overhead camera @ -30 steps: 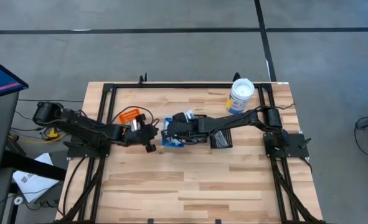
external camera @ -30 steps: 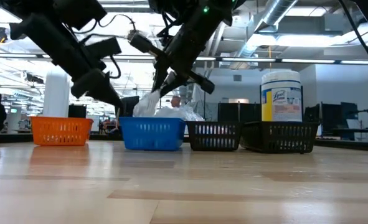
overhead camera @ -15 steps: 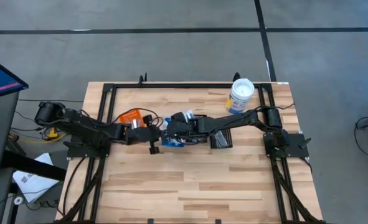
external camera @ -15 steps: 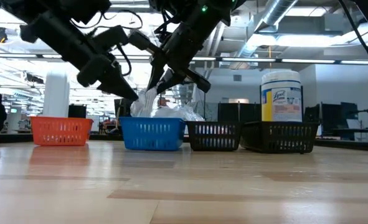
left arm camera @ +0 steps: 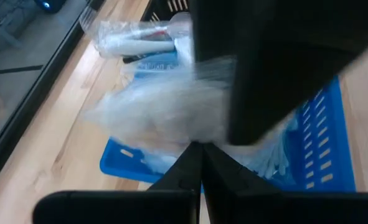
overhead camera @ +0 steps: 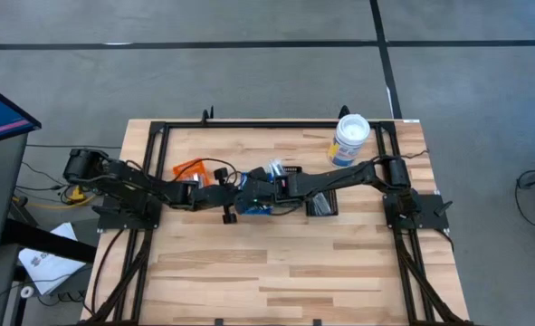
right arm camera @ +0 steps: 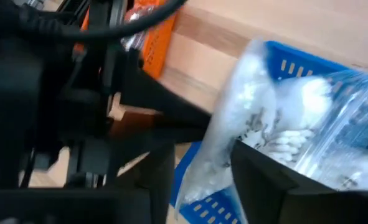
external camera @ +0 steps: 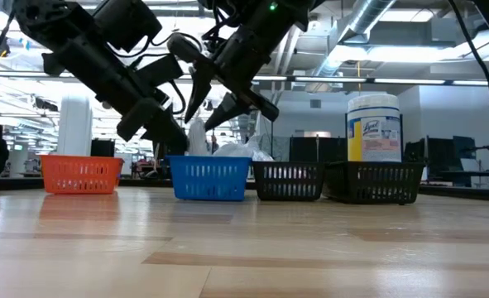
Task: Pick & Place Travel size toiletries
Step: Put the pack of cotton buds into the blue bin
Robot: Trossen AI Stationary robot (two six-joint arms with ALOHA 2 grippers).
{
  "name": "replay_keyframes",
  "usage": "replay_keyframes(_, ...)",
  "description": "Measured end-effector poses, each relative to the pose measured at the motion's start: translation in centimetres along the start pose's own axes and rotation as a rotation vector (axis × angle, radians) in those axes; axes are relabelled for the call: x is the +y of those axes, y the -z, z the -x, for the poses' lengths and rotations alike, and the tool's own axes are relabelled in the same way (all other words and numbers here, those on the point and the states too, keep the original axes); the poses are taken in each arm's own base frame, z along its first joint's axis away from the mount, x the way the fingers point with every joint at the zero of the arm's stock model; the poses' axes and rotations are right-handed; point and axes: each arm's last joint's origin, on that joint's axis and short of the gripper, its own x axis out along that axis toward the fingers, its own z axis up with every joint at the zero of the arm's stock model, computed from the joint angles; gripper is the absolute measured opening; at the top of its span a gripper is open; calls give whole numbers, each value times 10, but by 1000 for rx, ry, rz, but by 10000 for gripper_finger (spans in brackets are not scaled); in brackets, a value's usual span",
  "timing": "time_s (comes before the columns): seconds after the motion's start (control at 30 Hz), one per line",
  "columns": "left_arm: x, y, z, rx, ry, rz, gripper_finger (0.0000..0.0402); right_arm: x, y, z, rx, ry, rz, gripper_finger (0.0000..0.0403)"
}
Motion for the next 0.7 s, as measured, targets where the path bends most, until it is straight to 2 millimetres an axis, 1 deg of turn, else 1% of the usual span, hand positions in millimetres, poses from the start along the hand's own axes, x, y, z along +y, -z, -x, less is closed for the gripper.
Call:
replay_keyframes(0.2, 3, -3, 5, -17, -12, 9, 1, 0, 0, 1, 19, -10, 14, 215)
replay_keyframes(0.33, 1, -5, 9, -24, -9, 3, 1, 2, -2, 5, 44, -37, 63, 249)
replay_keyframes(0.47, -3, -5, 11, -25, -19, -12, 1, 6, -5, 18, 38, -67, 79, 258)
replay_keyframes(0.7, -3, -4, 11, -22, -45, -13, 1, 14, -17, 57, -46, -103, 119, 258)
